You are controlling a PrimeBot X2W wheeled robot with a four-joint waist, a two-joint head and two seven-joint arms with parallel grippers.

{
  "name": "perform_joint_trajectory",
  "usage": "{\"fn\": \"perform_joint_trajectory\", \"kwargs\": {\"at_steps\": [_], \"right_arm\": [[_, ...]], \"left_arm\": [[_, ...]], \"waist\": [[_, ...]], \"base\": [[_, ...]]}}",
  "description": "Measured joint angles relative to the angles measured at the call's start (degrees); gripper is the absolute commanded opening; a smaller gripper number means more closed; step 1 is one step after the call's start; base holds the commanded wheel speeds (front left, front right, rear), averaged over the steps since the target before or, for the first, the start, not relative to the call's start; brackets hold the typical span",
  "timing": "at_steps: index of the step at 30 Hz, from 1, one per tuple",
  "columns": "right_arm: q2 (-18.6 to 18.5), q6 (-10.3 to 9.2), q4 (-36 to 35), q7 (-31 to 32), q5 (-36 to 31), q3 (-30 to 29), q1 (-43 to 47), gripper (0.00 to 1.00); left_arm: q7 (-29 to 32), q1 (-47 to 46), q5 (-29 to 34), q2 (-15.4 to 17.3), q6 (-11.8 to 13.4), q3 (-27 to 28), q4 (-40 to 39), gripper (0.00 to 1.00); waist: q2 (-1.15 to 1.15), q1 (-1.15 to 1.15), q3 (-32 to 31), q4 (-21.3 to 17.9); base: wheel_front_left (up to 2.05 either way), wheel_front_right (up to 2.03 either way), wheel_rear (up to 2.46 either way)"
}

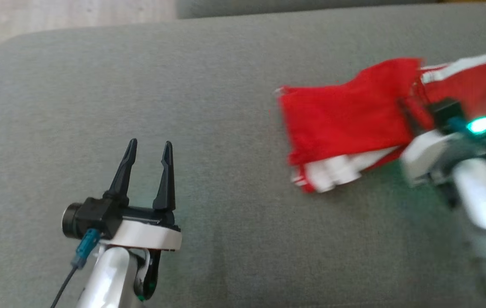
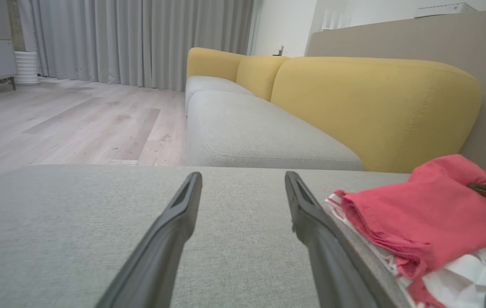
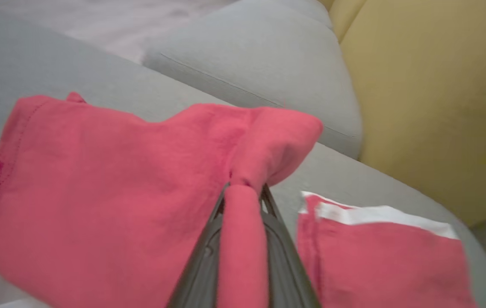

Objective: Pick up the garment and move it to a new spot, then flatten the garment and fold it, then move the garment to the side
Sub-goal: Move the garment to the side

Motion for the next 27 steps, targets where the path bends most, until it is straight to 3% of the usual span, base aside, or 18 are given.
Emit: {"fn": "perform_joint_trajectory", "kwargs": {"at_steps": [5,12,17,26,27], "right_arm": [[-9.6,0.01,-3.3,4.2,1.1,0.5,-1.1,0.00],[-17.7,0.01,-2.7,7.4,2.1,-4.7,-6.2,0.00],[-19.8,0.01,-0.3,7.6,0.6,-9.1,-6.9,0.00],[-18.8,0.01,0.3,7.6,-0.7,-12.5,-7.0,0.00],[-18.5,0.01,0.3,7.6,-0.9,-12.8,-7.0,0.47]], "left_arm": [[0.0,-0.7,1.1,0.0,-0.5,1.0,-0.2,1.00],[0.0,-3.8,1.4,0.0,-1.8,1.5,-0.2,1.00],[0.0,-3.9,1.4,0.0,-2.2,1.8,-0.1,1.00],[0.0,-3.9,1.9,-0.1,-2.4,3.3,0.1,1.00],[0.0,-3.9,1.9,-0.1,-2.4,3.3,0.1,1.00]], "waist": [[0.00,0.00,3.2,-1.7],[0.00,0.01,7.4,-2.3],[0.00,0.01,8.6,-1.4],[0.00,0.00,8.4,-1.2],[0.00,0.00,8.3,-1.2]], "base": [[0.00,0.00,0.00],[0.00,0.00,0.00],[0.00,0.00,0.00],[0.00,0.00,0.00],[0.00,0.00,0.00]]}}
